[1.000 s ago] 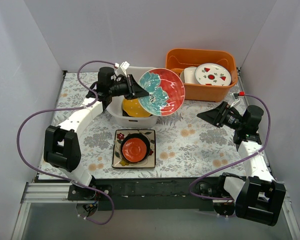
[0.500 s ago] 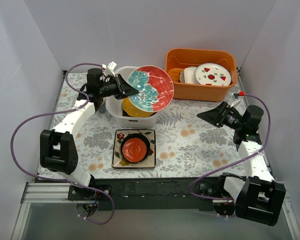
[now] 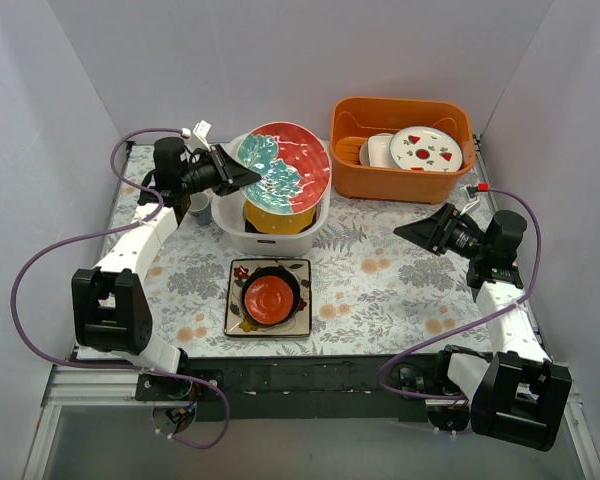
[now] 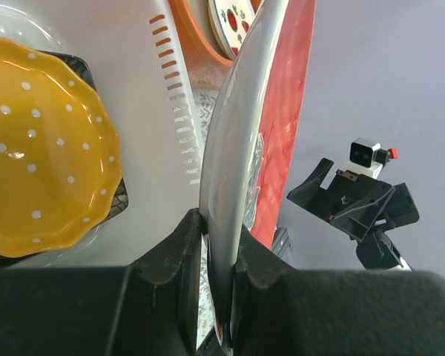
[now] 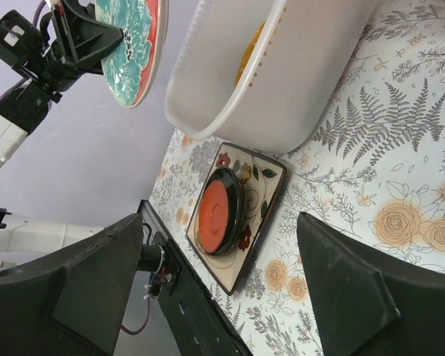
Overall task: Place the plates into the plastic bin on the countertop
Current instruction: Place the plate in the plastic bin.
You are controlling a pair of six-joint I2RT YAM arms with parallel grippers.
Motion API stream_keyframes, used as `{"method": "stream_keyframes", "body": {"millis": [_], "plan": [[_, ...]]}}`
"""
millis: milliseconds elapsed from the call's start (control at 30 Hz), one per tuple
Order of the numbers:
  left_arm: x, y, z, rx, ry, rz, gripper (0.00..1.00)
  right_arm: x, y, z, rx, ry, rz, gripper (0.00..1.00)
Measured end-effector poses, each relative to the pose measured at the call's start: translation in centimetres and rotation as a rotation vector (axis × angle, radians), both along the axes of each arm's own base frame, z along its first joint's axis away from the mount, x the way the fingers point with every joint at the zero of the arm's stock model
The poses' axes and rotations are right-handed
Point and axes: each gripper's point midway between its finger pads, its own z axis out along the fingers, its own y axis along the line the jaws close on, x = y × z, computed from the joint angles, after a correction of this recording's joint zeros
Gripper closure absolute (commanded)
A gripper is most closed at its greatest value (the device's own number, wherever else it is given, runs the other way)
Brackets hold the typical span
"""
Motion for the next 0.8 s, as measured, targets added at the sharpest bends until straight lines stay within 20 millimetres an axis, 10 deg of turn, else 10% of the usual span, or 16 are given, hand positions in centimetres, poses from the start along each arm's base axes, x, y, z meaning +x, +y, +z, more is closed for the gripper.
{"method": "stream_keyframes", "body": {"millis": [800], "plan": [[1.6,2.5,-1.5,0.041,0.042,0.131,1.00,0.1,0.0,-0.2,0.001,0.009,0.000,0.11]]}}
